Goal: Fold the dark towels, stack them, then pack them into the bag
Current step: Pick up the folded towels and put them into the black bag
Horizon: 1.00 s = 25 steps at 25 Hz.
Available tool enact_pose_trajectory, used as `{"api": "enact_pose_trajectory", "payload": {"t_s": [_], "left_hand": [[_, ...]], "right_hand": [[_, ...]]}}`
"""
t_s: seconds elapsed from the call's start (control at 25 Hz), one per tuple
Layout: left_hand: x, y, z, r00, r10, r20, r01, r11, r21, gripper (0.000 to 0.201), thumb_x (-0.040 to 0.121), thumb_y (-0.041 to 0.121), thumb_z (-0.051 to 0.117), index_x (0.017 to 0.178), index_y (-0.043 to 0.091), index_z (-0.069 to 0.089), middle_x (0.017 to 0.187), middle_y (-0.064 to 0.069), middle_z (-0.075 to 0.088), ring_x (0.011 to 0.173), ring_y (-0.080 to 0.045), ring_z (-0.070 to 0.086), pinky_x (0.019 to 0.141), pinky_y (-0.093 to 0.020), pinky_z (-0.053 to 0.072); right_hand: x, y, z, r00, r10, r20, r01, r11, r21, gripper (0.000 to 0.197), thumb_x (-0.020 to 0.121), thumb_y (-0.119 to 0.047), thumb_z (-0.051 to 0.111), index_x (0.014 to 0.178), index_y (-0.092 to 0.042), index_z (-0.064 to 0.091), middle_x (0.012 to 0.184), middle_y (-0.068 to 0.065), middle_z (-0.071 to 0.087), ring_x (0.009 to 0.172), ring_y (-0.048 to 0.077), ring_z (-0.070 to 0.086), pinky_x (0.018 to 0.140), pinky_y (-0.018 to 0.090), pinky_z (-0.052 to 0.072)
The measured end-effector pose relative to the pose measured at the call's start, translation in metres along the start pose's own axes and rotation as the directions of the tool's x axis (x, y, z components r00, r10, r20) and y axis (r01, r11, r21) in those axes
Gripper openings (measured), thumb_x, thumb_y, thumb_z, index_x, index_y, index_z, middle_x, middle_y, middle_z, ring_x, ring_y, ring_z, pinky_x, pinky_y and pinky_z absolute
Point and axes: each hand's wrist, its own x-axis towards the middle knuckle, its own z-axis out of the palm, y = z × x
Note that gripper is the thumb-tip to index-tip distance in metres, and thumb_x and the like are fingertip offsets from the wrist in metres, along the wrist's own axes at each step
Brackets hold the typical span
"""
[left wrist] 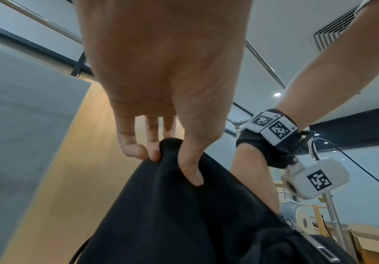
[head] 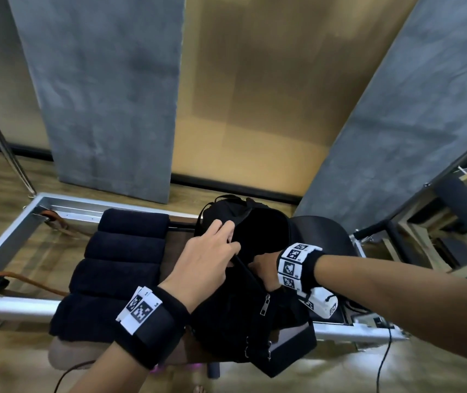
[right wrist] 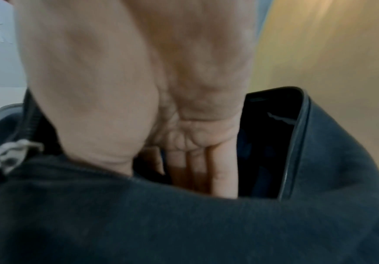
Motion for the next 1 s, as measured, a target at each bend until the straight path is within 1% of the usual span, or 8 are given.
{"api": "enact_pose_trajectory", "payload": {"t_s": [0.08, 0.24, 0.4, 0.52, 0.64, 0.8, 0.92, 1.0], "left_hand": [[-0.005, 0.0, 0.003, 0.998, 0.05, 0.027, -0.048, 0.997, -0.053, 0.004, 0.096, 0.023, 0.066, 0.098, 0.024, 0.063, 0.115, 0.008, 0.037, 0.11, -0.014, 0.041, 0.056, -0.025, 0.038], [-0.017, 0.002, 0.009, 0.988, 0.102, 0.117, -0.087, 0.988, -0.128, 0.031, 0.099, 0.05, 0.063, 0.121, 0.029, 0.059, 0.122, 0.006, 0.035, 0.109, -0.017, 0.046, 0.065, -0.03, 0.045], [-0.024, 0.02, 0.018, 0.976, 0.151, 0.159, -0.131, 0.983, -0.127, 0.028, 0.104, 0.039, 0.057, 0.13, 0.028, 0.053, 0.133, 0.005, 0.037, 0.103, -0.023, 0.06, 0.068, -0.038, 0.042], [-0.026, 0.024, 0.021, 0.982, 0.156, 0.101, -0.14, 0.978, -0.154, 0.018, 0.107, 0.028, 0.05, 0.125, 0.025, 0.054, 0.126, 0.006, 0.042, 0.106, -0.02, 0.054, 0.066, -0.034, 0.038], [-0.025, 0.024, 0.019, 0.982, 0.17, 0.077, -0.155, 0.973, -0.169, 0.016, 0.107, 0.026, 0.052, 0.122, 0.022, 0.055, 0.121, 0.006, 0.043, 0.107, -0.018, 0.049, 0.065, -0.031, 0.039], [-0.028, 0.022, 0.021, 0.974, 0.191, 0.118, -0.173, 0.973, -0.152, 0.02, 0.102, 0.023, 0.054, 0.122, 0.023, 0.059, 0.117, 0.005, 0.045, 0.108, -0.018, 0.046, 0.067, -0.031, 0.036], [-0.026, 0.017, 0.015, 0.975, 0.188, 0.116, -0.17, 0.974, -0.152, 0.018, 0.098, 0.022, 0.056, 0.115, 0.024, 0.06, 0.111, 0.006, 0.045, 0.105, -0.018, 0.046, 0.068, -0.032, 0.039], [-0.024, 0.014, 0.011, 0.976, 0.182, 0.117, -0.166, 0.977, -0.135, 0.017, 0.097, 0.024, 0.057, 0.114, 0.025, 0.06, 0.11, 0.006, 0.045, 0.105, -0.018, 0.046, 0.07, -0.033, 0.041]], "right_hand": [[-0.002, 0.008, 0.0, 0.991, 0.041, -0.128, -0.038, 0.999, 0.026, 0.025, 0.085, -0.02, 0.071, 0.104, -0.008, 0.062, 0.099, 0.012, 0.066, 0.092, 0.039, 0.07, 0.073, 0.041, 0.06], [-0.01, 0.024, -0.004, 0.972, 0.089, -0.216, -0.064, 0.991, 0.117, 0.069, 0.075, -0.044, 0.089, 0.128, -0.012, 0.059, 0.114, 0.014, 0.068, 0.102, 0.035, 0.068, 0.082, 0.04, 0.058], [-0.021, 0.032, -0.015, 0.998, 0.046, -0.04, -0.024, 0.904, 0.428, 0.063, 0.083, -0.038, 0.085, 0.135, -0.022, 0.053, 0.098, 0.012, 0.072, 0.062, 0.024, 0.073, 0.055, 0.035, 0.061], [-0.023, 0.029, -0.017, 0.983, -0.084, 0.165, -0.028, 0.814, 0.58, 0.038, 0.093, -0.023, 0.077, 0.123, -0.024, 0.054, 0.097, 0.011, 0.069, 0.075, 0.021, 0.069, 0.063, 0.034, 0.062], [-0.017, 0.014, -0.007, 0.969, -0.106, 0.223, -0.013, 0.881, 0.473, 0.025, 0.09, -0.03, 0.077, 0.108, -0.028, 0.06, 0.105, 0.002, 0.069, 0.088, 0.016, 0.066, 0.075, 0.03, 0.056], [-0.009, 0.003, 0.004, 0.991, -0.032, 0.129, -0.003, 0.964, 0.267, 0.021, 0.084, -0.038, 0.078, 0.081, -0.03, 0.058, 0.086, -0.005, 0.068, 0.08, 0.02, 0.068, 0.073, 0.034, 0.059], [-0.007, 0.0, 0.011, 0.998, 0.013, -0.068, -0.004, 0.992, 0.125, 0.011, 0.09, -0.019, 0.068, 0.096, -0.012, 0.062, 0.097, 0.011, 0.068, 0.089, 0.033, 0.069, 0.073, 0.041, 0.059], [-0.002, -0.004, 0.015, 0.997, -0.013, -0.08, 0.016, 0.999, 0.036, 0.019, 0.095, -0.014, 0.06, 0.109, -0.002, 0.062, 0.106, 0.018, 0.068, 0.093, 0.037, 0.069, 0.072, 0.04, 0.056]]}}
